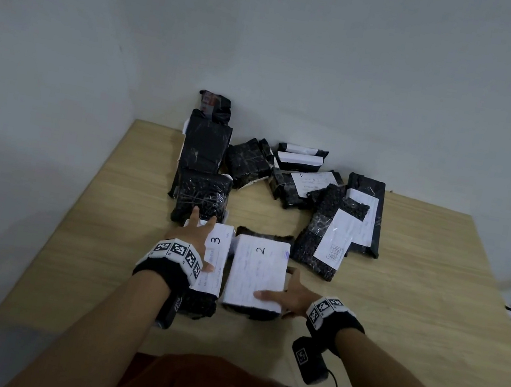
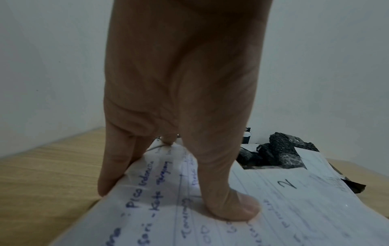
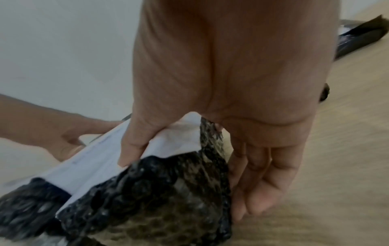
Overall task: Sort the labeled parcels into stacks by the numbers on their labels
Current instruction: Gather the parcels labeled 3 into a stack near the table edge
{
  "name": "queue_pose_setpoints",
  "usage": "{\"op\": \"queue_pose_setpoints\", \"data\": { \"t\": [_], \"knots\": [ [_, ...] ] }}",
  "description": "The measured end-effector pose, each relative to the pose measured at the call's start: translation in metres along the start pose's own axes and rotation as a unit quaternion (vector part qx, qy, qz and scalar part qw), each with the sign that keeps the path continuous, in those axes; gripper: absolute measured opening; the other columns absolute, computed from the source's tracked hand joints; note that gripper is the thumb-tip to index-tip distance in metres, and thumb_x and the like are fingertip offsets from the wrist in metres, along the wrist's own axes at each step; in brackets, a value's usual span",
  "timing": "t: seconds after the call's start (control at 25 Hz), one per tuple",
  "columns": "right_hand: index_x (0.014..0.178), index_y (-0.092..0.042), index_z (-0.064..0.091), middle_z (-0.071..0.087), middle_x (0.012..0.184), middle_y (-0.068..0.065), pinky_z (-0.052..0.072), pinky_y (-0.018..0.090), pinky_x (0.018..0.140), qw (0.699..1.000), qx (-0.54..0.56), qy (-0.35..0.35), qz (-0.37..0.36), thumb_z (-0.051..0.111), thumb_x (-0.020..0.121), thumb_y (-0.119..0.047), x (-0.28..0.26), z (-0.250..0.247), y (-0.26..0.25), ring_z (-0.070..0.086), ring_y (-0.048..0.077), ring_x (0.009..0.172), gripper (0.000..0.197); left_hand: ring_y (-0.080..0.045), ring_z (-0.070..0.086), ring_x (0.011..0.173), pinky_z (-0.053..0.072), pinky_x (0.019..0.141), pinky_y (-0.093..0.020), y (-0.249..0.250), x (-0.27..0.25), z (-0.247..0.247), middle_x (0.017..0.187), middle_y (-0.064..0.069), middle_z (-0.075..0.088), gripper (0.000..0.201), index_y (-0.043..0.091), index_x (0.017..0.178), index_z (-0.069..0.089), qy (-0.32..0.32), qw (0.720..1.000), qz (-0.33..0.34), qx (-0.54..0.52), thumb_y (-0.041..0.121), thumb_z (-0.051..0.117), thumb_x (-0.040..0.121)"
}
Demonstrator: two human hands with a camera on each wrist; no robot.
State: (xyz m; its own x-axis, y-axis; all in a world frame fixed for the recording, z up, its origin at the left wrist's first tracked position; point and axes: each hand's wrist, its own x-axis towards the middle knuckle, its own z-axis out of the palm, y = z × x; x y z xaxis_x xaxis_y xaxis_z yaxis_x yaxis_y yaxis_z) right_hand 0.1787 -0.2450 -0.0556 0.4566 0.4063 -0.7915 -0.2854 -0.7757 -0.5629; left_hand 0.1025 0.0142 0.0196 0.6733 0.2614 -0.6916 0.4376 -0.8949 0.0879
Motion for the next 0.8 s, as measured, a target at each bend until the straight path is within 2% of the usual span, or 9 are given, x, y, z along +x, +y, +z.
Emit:
{"op": "queue_pose_setpoints", "data": {
  "t": [0.08,0.2,0.24,0.28,0.36,0.48,0.56,0.64,0.8],
  "knots": [
    [0.145,-0.02,0.002,0.05,0.135,0.005,0.06,0.04,0.082,0.998,-0.036,-0.043,-0.003,0.088,0.05,-0.059,-0.002,0.0,-0.002,0.061,0.026,0.114,0.134,-0.036,0.013,0.147,0.041,0.106,-0.047,0.002,0.003,-0.004,0.154,-0.01,-0.034,0.127,0.03,0.152,-0.013,0.005,1.0,0.003,0.0,0.05,0.08,0.069],
    [0.148,-0.021,0.009,0.035,0.147,0.006,0.052,0.044,0.098,0.991,-0.116,-0.058,-0.036,0.084,0.065,-0.052,-0.005,0.0,-0.013,0.048,0.028,0.13,0.117,-0.035,0.014,0.147,0.041,0.107,-0.045,0.004,0.005,-0.01,0.155,-0.012,-0.032,0.124,0.029,0.152,-0.013,0.012,1.0,-0.003,0.001,0.048,0.079,0.071],
    [0.15,-0.02,0.011,0.033,0.149,0.005,0.051,0.041,0.098,0.987,-0.141,-0.06,-0.048,0.083,0.067,-0.052,-0.005,-0.002,-0.018,0.045,0.027,0.131,0.114,-0.035,0.015,0.147,0.041,0.107,-0.044,0.004,0.006,-0.012,0.155,-0.013,-0.031,0.124,0.029,0.152,-0.013,0.013,1.0,-0.005,0.001,0.048,0.079,0.072],
    [0.151,-0.019,0.011,0.034,0.15,0.004,0.053,0.037,0.092,0.985,-0.156,-0.057,-0.055,0.082,0.069,-0.053,-0.004,-0.007,-0.023,0.046,0.027,0.131,0.113,-0.035,0.014,0.147,0.041,0.107,-0.044,0.004,0.007,-0.014,0.155,-0.013,-0.031,0.124,0.028,0.152,-0.014,0.013,1.0,-0.006,0.001,0.048,0.079,0.072],
    [0.15,-0.015,0.012,0.042,0.147,0.003,0.054,0.033,0.084,0.984,-0.161,-0.032,-0.066,0.081,0.069,-0.055,0.0,-0.018,-0.033,0.052,0.024,0.124,0.114,-0.035,0.014,0.147,0.042,0.107,-0.045,0.005,0.009,-0.019,0.155,-0.014,-0.03,0.124,0.028,0.152,-0.015,0.013,1.0,-0.006,0.0,0.049,0.078,0.073],
    [0.152,-0.018,-0.004,0.05,0.142,0.008,0.058,0.04,0.08,0.986,-0.139,0.011,-0.091,0.082,0.072,-0.048,0.006,-0.034,-0.046,0.062,0.028,0.112,0.121,-0.035,0.013,0.147,0.041,0.107,-0.044,0.008,0.01,-0.024,0.156,-0.014,-0.029,0.123,0.028,0.152,-0.015,0.019,1.0,0.0,-0.009,0.05,0.077,0.073],
    [0.152,-0.025,-0.018,0.051,0.142,0.012,0.053,0.04,0.091,0.979,-0.154,0.025,-0.128,0.08,0.077,-0.042,0.007,-0.04,-0.053,0.061,0.032,0.117,0.124,-0.035,0.011,0.148,0.041,0.107,-0.043,0.01,0.012,-0.025,0.156,-0.014,-0.028,0.123,0.026,0.152,-0.014,0.024,0.999,0.01,-0.03,0.051,0.076,0.073],
    [0.153,-0.031,-0.013,0.052,0.142,0.012,0.046,0.043,0.103,0.969,-0.189,0.021,-0.157,0.077,0.08,-0.039,0.006,-0.043,-0.057,0.058,0.031,0.121,0.117,-0.033,0.014,0.147,0.041,0.108,-0.042,0.01,0.012,-0.022,0.157,-0.014,-0.024,0.123,0.025,0.153,-0.012,0.024,0.999,0.017,-0.046,0.051,0.077,0.072],
    [0.156,-0.027,0.003,0.044,0.149,0.009,0.043,0.046,0.106,0.962,-0.224,0.022,-0.156,0.075,0.082,-0.037,0.008,-0.048,-0.058,0.052,0.031,0.128,0.103,-0.033,0.032,0.139,0.044,0.103,-0.044,0.013,0.008,-0.011,0.157,-0.013,-0.002,0.119,0.026,0.153,0.003,0.048,0.996,0.034,-0.071,0.053,0.08,0.066]
  ]
}}
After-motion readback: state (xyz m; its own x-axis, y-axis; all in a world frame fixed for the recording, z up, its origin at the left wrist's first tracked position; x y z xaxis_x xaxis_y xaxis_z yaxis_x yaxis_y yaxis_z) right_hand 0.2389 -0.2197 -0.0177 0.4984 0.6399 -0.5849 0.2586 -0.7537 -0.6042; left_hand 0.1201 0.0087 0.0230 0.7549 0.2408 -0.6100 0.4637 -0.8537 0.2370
